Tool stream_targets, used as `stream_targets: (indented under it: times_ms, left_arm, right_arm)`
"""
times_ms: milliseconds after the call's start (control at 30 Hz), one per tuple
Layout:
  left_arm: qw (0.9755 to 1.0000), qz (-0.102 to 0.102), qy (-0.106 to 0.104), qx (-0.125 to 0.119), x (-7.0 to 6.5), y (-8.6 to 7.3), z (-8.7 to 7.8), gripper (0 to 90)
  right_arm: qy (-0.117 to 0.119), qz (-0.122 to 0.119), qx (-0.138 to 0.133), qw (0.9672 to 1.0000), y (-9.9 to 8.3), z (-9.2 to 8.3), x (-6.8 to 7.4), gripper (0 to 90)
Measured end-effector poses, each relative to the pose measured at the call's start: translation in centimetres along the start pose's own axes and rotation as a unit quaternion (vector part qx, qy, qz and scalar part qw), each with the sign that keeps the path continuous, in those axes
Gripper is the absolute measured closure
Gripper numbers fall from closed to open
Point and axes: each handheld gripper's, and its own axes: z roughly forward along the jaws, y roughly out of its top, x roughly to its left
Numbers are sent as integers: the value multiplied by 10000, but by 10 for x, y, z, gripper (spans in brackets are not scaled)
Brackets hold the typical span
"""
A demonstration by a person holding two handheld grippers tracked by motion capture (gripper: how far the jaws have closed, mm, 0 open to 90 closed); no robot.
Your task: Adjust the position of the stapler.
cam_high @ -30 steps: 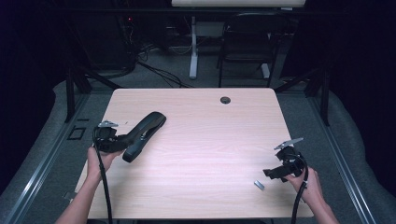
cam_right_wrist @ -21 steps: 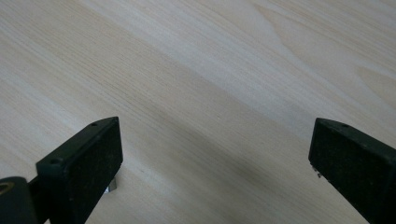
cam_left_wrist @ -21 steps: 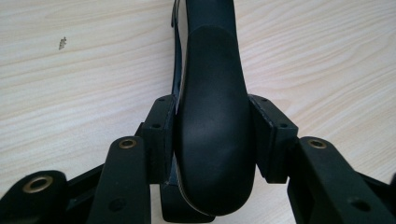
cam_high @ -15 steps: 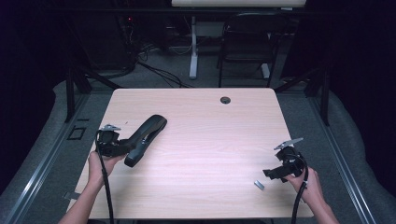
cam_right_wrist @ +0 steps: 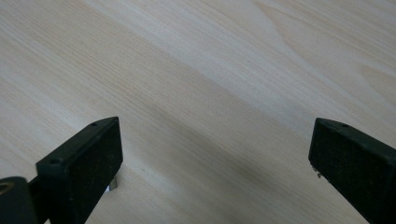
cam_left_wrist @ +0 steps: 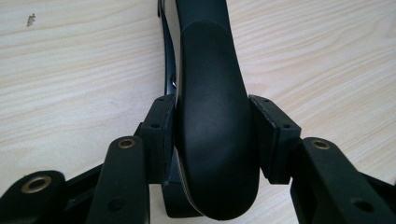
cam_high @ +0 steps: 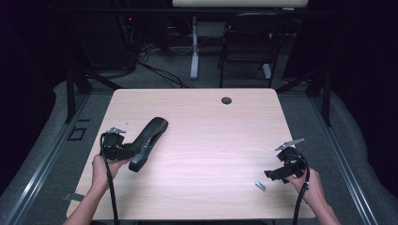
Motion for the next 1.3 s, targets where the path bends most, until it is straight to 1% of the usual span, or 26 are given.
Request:
stream_targets:
  times_ms: [200,267,433,533,567,600,733,800,967,1100,1300]
  left_arm:
    - [10000,17,-2,59,-6,-1,-1,538]
    - [9999,49,18,112,-10,-2,-1,538]
    - [9999,35,26,128,-14,-2,-1,537]
    - [9999,48,42,148,-18,-3,-2,536]
    - [9998,83,65,159,-19,-3,-2,536]
    - [9998,58,63,157,-21,-4,-1,535]
    - [9998,83,31,191,-25,-4,-1,529]
    - [9997,125,25,206,-27,-4,-1,526]
    - [9997,147,-3,212,-35,-6,-1,518]
    - [9995,214,-6,250,-41,-6,-1,512]
    - [9994,209,-65,266,-46,-7,-1,508]
  right_arm:
    - [-32,-5,18,10000,0,0,0,26]
    - [-7,-20,15,10000,0,0,0,26]
    - [-23,-65,59,10000,1,1,0,26]
    - [-27,-47,35,10000,1,1,1,26]
    - [-36,-58,50,10000,1,1,1,26]
    - [-28,-42,41,10000,1,1,1,26]
    - [-21,-40,53,10000,0,1,1,26]
    - [14,-35,37,10000,1,1,1,27]
    - [3,-14,21,10000,1,2,1,26]
    - [4,-26,27,10000,1,2,2,27]
    - [16,-35,46,10000,1,2,1,27]
